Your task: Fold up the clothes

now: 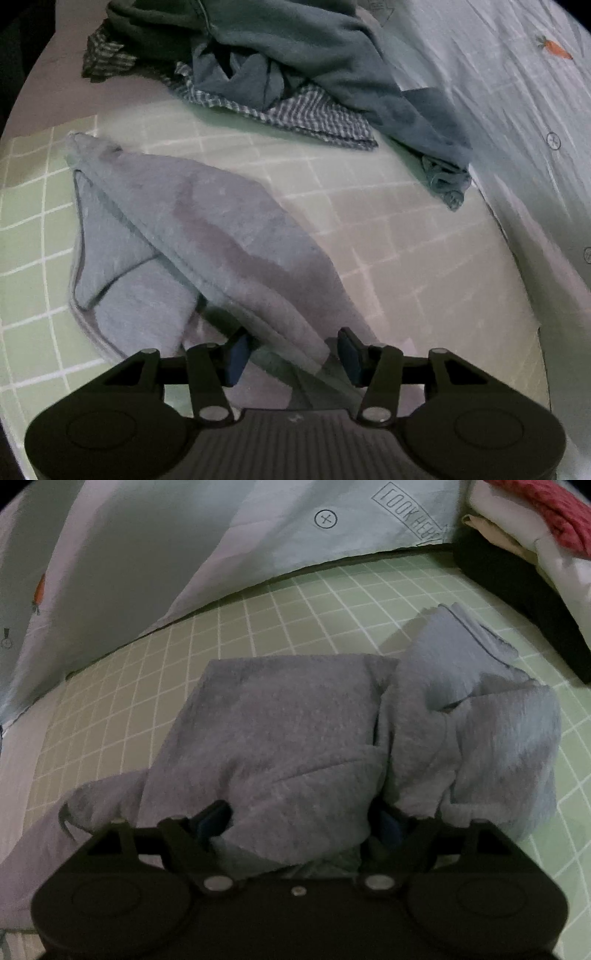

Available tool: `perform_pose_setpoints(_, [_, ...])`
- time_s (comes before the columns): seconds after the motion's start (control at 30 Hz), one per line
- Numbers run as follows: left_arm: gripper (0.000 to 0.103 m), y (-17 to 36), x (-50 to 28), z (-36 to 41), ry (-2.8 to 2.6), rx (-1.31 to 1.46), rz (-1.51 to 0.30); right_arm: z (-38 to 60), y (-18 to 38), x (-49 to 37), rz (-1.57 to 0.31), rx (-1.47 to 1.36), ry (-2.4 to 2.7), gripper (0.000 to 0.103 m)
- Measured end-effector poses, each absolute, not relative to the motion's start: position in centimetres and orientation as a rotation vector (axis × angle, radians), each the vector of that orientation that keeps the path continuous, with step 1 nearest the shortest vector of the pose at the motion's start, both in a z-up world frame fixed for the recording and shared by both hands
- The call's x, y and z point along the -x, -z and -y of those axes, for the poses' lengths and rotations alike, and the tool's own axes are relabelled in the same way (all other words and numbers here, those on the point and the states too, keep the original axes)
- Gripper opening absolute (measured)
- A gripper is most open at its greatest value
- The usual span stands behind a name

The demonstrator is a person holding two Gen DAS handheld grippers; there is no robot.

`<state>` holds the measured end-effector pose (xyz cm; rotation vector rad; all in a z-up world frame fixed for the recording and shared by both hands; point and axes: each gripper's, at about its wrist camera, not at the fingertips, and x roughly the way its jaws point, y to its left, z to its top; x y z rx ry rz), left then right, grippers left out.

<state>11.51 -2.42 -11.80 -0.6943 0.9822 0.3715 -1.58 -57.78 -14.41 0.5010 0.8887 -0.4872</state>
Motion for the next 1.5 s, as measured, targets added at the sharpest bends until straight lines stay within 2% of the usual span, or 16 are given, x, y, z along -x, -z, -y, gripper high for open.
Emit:
perform_pose_setpoints(0.03, [0.036, 11.8, -11.6, 2.2, -0.367, 0.694, -0.971, 58.1, 14.3, 1.8, -0.874, -0.518, 0.491, 0.065])
perform_pose_setpoints(0.07, [0.013, 11.8, -11.9, 1.9, -0.359, 0.691, -0.962, 58.4, 14.3, 1.9, -0.86, -0.534, 0.495, 0.057])
perform_pose_setpoints(0.1, [0.006, 11.5, -12.4, 2.0, -0.345, 0.688, -0.95, 58.7, 14.2, 2.1, -0.845, -0.551, 0.499, 0.043])
perform_pose_setpoints(0.13, [0.004, 10.9, -13.2, 2.4, -0.324, 0.684, -0.934, 58.9, 14.1, 2.3, -0.831, -0.567, 0.503, 0.034])
perform_pose_setpoints(0.23, [0.002, 9.3, -15.8, 3.7, -0.262, 0.672, -0.884, 59.8, 13.8, 2.7, -0.785, -0.611, 0.513, 0.027])
perform_pose_setpoints(0.4, [0.002, 6.3, -20.5, 6.4, -0.144, 0.644, -0.798, 62.1, 11.2, 1.5, -0.661, -0.583, 0.554, 0.025])
perform_pose_setpoints(0.53, [0.002, 1.3, -24.9, 12.1, 0.041, 0.593, -0.704, 65.6, 6.7, 0.6, -0.504, -0.565, 0.611, 0.024])
perform_pose_setpoints(0.73, [0.002, -6.8, -27.3, 19.1, 0.256, 0.534, -0.512, 68.6, -1.5, 1.3, -0.252, -0.485, 0.637, 0.024])
perform_pose_setpoints(0.83, [0.002, -7.9, -25.7, 19.7, 0.269, 0.497, -0.461, 68.3, -2.8, 2.2, -0.218, -0.431, 0.627, 0.025])
perform_pose_setpoints(0.9, [0.003, -6.4, -24.3, 19.7, 0.227, 0.439, -0.482, 68.0, -1.9, 2.5, -0.261, -0.412, 0.623, 0.026])
perform_pose_setpoints(1.03, [0.024, 0.1, -22.1, 18.7, 0.089, 0.322, -0.687, 68.2, 4.5, 2.9, -0.509, -0.515, 0.635, 0.043])
perform_pose_setpoints(1.1, [0.026, 3.5, -20.8, 17.7, 0.014, 0.3, -0.805, 67.9, 7.9, 3.4, -0.629, -0.567, 0.661, 0.046])
perform_pose_setpoints(1.17, [0.03, 5.8, -18.8, 16.5, -0.031, 0.324, -0.88, 67.5, 9.6, 4.7, -0.674, -0.601, 0.696, 0.058])
perform_pose_setpoints(1.2, [0.033, 6.6, -17.8, 15.8, -0.047, 0.337, -0.902, 67.3, 10.2, 5.4, -0.682, -0.622, 0.711, 0.067])
perform_pose_setpoints(1.23, [0.037, 7.2, -16.8, 15.2, -0.058, 0.344, -0.918, 67.3, 10.4, 6.0, -0.666, -0.644, 0.722, 0.071])
perform_pose_setpoints(1.5, [0.046, 8.3, -15.2, 15.5, -0.043, 0.29, -0.972, 69.5, 10.1, 6.2, -0.581, -0.699, 0.756, 0.073])
